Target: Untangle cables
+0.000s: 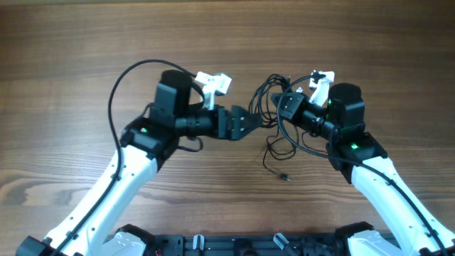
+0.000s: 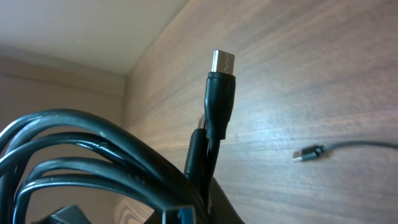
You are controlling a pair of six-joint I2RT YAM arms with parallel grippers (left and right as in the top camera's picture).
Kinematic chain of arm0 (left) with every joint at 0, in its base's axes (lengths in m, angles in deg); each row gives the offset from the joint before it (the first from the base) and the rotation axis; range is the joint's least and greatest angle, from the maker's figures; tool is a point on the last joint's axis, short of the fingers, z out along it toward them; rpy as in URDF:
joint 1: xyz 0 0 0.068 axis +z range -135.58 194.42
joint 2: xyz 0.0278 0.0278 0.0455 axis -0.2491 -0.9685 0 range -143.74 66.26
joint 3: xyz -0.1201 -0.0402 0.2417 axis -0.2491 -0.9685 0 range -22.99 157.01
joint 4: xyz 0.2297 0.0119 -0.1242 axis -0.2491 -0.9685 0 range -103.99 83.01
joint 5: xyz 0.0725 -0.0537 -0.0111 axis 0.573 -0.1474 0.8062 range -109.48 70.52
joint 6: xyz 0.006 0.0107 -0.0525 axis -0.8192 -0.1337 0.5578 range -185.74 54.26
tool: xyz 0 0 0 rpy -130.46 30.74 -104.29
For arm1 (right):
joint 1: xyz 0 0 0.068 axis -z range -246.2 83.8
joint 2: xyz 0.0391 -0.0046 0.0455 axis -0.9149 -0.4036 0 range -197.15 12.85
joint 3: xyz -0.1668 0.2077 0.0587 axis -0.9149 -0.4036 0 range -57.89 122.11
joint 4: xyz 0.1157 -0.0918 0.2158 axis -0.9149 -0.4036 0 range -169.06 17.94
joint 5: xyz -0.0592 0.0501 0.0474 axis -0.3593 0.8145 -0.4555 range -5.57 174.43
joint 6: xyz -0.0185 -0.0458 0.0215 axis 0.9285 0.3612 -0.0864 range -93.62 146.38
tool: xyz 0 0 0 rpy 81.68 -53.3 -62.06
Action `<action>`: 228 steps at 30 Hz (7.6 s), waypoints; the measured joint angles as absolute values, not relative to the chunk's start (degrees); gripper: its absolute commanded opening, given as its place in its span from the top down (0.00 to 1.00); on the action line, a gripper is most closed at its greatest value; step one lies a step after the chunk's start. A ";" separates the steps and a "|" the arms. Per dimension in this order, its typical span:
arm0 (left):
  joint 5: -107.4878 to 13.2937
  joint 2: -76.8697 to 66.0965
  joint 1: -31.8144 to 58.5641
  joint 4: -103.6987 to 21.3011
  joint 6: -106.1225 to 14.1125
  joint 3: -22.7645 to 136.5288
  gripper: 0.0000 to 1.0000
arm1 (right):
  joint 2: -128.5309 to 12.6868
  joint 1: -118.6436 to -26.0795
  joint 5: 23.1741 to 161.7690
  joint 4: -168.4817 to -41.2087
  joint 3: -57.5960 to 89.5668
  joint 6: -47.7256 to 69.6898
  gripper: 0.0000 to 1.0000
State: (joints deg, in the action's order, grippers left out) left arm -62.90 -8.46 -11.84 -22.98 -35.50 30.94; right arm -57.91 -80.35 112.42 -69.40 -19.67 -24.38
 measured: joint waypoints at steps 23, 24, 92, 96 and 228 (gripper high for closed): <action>-31.27 -18.40 -21.59 -11.97 -12.23 30.96 0.96 | -57.93 -80.33 115.54 -71.07 -19.67 -17.43 0.00; -31.25 -18.40 -20.95 -12.49 -12.20 30.96 0.96 | -57.93 -80.13 116.02 -70.74 -19.67 -16.08 0.00; -60.32 -17.68 -14.35 1.15 -50.37 30.94 0.96 | -58.70 -75.85 136.39 -75.02 -18.73 -1.96 0.96; -57.37 -17.68 -14.37 1.19 -50.15 30.94 0.96 | -58.72 -75.85 141.25 -75.17 -18.73 -1.96 0.95; -95.82 -17.66 -1.67 8.71 -37.97 30.92 0.96 | -67.90 -61.33 151.61 -62.56 -18.03 14.35 0.01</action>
